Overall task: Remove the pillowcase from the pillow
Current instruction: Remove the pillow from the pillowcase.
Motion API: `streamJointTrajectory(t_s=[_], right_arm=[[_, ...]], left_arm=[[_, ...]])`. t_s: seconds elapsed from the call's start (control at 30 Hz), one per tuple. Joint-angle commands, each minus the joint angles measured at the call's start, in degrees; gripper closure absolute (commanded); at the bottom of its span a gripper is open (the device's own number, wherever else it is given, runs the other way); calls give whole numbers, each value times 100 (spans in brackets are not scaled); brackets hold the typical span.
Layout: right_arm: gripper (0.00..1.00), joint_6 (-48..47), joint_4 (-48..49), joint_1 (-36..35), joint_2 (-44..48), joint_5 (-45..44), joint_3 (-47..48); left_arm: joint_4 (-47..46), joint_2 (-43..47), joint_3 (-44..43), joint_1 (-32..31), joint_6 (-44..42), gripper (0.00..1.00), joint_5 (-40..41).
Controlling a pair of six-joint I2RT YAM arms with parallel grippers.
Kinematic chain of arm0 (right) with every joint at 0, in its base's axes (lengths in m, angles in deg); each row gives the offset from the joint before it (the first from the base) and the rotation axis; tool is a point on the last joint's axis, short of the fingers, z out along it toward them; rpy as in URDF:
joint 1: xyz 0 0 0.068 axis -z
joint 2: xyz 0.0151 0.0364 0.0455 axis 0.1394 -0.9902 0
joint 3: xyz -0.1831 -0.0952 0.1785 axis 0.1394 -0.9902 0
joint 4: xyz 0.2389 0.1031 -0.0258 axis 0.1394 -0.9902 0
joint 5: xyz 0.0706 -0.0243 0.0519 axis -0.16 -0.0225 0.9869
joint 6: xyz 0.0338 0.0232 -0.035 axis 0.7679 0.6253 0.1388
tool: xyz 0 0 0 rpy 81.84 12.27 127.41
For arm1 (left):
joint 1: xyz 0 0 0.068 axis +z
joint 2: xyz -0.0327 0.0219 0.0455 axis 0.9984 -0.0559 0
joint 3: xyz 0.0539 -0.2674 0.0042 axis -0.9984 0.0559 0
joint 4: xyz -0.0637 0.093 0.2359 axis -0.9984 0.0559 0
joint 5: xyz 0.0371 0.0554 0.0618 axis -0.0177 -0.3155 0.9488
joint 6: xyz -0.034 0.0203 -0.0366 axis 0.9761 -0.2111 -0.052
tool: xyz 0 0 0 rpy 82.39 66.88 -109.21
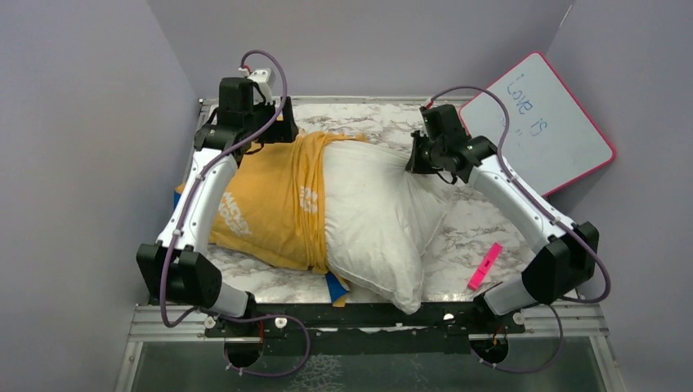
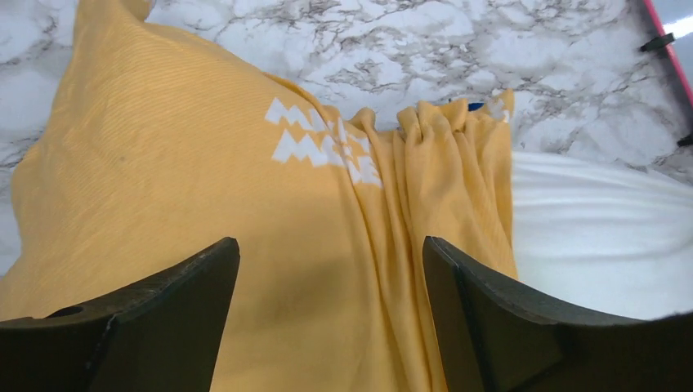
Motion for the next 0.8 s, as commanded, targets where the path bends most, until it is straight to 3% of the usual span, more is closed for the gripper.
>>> streamJointTrajectory(t_s=[0.0, 0.03, 0.13, 0.17, 0.33, 0.4, 0.67, 0.77], right_arm=[[90, -84, -738, 261, -527, -876, 1160], [83, -121, -824, 261, -497, -799, 1368], [38, -696, -172, 261, 122, 91, 1281], [29, -814, 105, 261, 393, 539, 1146], [15, -938, 1360, 159, 1503, 3059, -180], [13, -1068, 1459, -184, 1733, 3334, -682], [6, -1747, 1074, -2848, 1712, 323, -1923], [5, -1382, 761, -3155, 1034, -1339, -1876]], left_arm=[[-381, 845, 527, 0, 71, 14, -273], [-375, 1005, 694, 0, 76, 14, -306], [-272, 1475, 1216, 0, 245, 13, -422], [-248, 1601, 1387, 0, 305, 13, -577], [-264, 2067, 2090, 0, 697, 14, -1843], [-251, 2179, 2285, -8, 738, 16, -2269], [-138, 2414, 2606, -148, 724, 16, -2586], [65, 2370, 2575, -427, 643, 15, -2109]])
